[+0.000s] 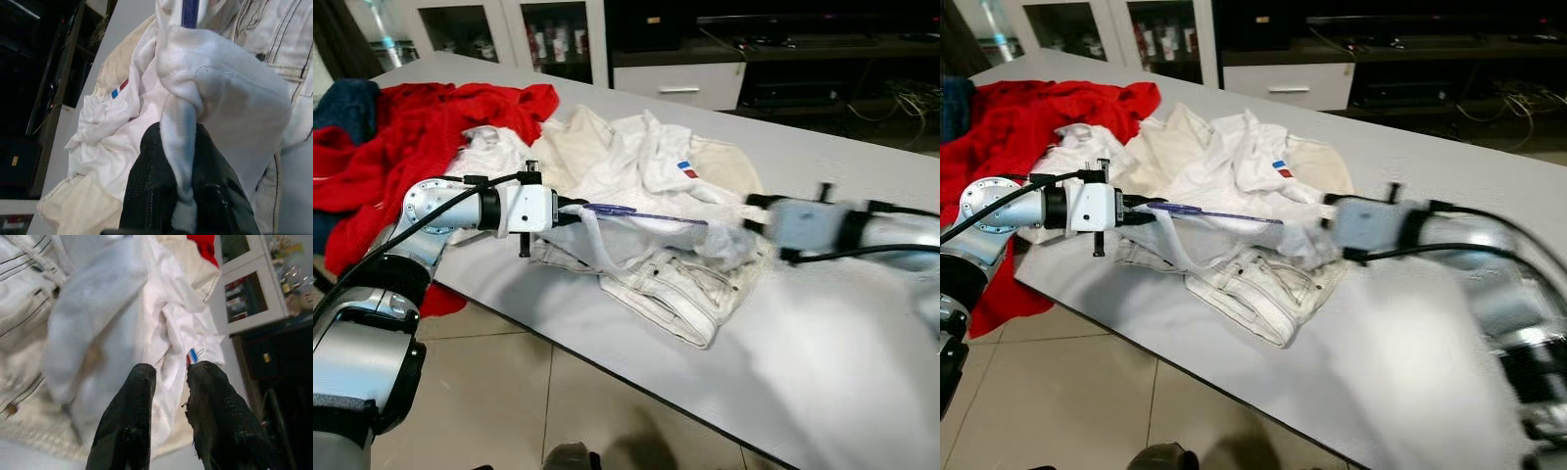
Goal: Hang hanger
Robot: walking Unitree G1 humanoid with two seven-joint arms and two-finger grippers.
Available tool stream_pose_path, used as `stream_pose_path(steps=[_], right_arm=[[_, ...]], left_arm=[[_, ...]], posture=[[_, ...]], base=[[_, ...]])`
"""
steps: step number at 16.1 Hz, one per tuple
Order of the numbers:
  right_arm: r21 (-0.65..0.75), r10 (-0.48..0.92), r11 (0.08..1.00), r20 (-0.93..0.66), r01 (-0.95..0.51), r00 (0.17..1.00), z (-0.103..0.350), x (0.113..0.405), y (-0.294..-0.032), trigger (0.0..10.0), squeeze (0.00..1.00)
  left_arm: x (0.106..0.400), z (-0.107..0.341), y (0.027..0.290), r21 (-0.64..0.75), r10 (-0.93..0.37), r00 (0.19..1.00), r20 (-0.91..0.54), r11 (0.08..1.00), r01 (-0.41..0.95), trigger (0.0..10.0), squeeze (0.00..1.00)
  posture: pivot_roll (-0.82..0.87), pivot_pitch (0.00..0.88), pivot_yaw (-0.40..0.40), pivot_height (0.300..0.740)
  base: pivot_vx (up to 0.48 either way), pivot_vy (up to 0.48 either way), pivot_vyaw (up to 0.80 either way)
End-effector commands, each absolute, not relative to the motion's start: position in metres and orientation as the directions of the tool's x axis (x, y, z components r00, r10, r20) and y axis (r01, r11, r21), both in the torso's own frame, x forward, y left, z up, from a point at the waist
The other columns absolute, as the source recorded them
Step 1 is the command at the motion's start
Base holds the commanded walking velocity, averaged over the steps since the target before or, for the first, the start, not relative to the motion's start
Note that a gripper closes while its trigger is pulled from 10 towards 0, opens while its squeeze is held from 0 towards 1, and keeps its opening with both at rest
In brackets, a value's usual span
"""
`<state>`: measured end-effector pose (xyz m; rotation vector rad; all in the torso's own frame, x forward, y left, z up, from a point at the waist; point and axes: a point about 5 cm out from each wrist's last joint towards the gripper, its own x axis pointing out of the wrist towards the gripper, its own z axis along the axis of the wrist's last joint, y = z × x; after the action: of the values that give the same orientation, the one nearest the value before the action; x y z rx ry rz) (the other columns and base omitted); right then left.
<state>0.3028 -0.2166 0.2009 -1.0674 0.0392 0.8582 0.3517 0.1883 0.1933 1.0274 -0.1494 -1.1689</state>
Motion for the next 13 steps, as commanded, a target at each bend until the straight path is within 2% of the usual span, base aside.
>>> stream_pose_path(steps=[1, 5, 8, 13], right_arm=[[-0.715, 0.623, 0.199, -0.436, -0.670, 0.650, 0.201, 0.297, -0.217, 10.0, 0.00], [-0.666, 0.649, 0.174, -0.476, -0.725, 0.594, 0.189, 0.291, -0.209, 10.0, 0.00], [-0.701, 0.633, 0.175, -0.458, -0.691, 0.624, 0.188, 0.300, -0.205, 10.0, 0.00], [-0.746, 0.607, 0.229, -0.393, -0.625, 0.691, 0.195, 0.314, -0.199, 10.0, 0.00]], left_arm=[[0.354, 0.199, 0.189, 0.745, -0.801, 0.450, -0.395, 0.007, 0.667, 10.0, 0.00], [0.355, 0.200, 0.184, 0.748, -0.806, 0.445, -0.390, 0.005, 0.663, 10.0, 0.00], [0.355, 0.199, 0.183, 0.749, -0.809, 0.439, -0.391, -0.002, 0.663, 10.0, 0.00], [0.353, 0.196, 0.182, 0.746, -0.814, 0.433, -0.387, -0.001, 0.666, 10.0, 0.00]], posture=[[0.14, 0.000, 0.048, 0.740], [0.14, 0.000, 0.050, 0.740], [0.14, 0.000, 0.052, 0.740], [0.15, 0.000, 0.045, 0.740]], base=[[0.000, 0.000, 0.00], [0.000, 0.000, 0.00], [0.000, 0.000, 0.00], [0.000, 0.000, 0.00]])
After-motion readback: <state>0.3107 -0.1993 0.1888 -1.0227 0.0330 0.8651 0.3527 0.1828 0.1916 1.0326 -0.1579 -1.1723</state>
